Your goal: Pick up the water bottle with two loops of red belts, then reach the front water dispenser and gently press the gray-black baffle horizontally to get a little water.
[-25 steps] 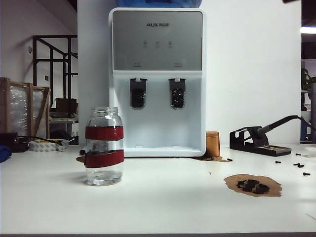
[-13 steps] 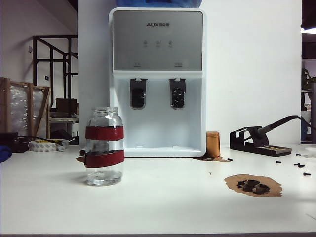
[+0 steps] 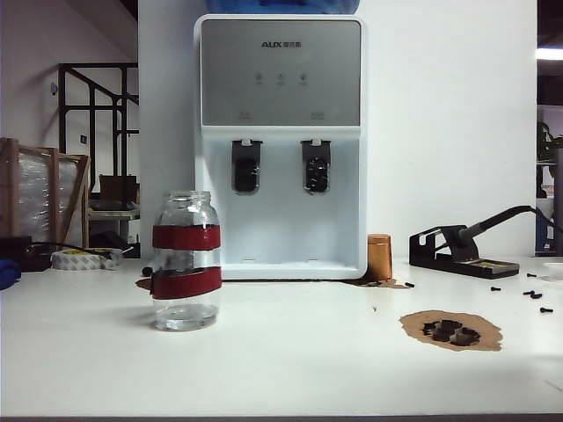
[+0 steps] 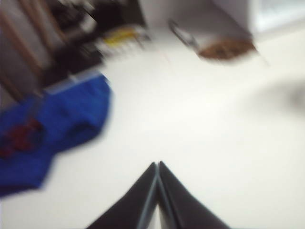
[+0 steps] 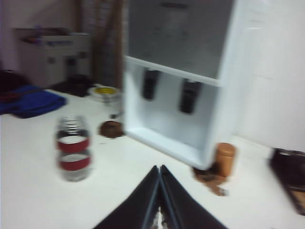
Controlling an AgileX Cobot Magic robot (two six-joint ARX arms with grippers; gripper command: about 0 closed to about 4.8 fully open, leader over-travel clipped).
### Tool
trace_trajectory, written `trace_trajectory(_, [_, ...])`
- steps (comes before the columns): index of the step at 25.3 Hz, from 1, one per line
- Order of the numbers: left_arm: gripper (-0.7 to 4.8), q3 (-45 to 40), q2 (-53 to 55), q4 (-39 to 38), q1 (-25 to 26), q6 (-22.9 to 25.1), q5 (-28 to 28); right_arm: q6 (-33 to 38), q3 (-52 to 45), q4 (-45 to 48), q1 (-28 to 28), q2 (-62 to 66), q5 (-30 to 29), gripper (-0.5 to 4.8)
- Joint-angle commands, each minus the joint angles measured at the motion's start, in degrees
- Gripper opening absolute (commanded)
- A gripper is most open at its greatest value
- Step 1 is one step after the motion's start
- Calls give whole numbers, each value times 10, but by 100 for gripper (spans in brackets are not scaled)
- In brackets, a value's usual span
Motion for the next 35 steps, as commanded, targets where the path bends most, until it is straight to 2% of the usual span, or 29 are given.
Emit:
trace_trajectory(1, [0, -1, 1, -52, 1, -4, 58, 7, 1, -1, -2, 0, -37, -2])
trace_trajectory(7, [0, -1, 1, -66, 1, -4, 97, 15, 1, -3, -2, 0, -84, -2])
trace_trajectory(16, [0, -1, 0, -64, 1, -1, 98, 15, 1, -3, -1, 0, -21, -1])
trace_trajectory(27, [0, -1, -1, -64, 0, -1, 98, 15, 1, -18, 0, -60, -3, -1])
trace_trajectory(35, [0, -1, -77, -97, 0, -1, 98, 15, 1, -35, 0, -68, 6, -1])
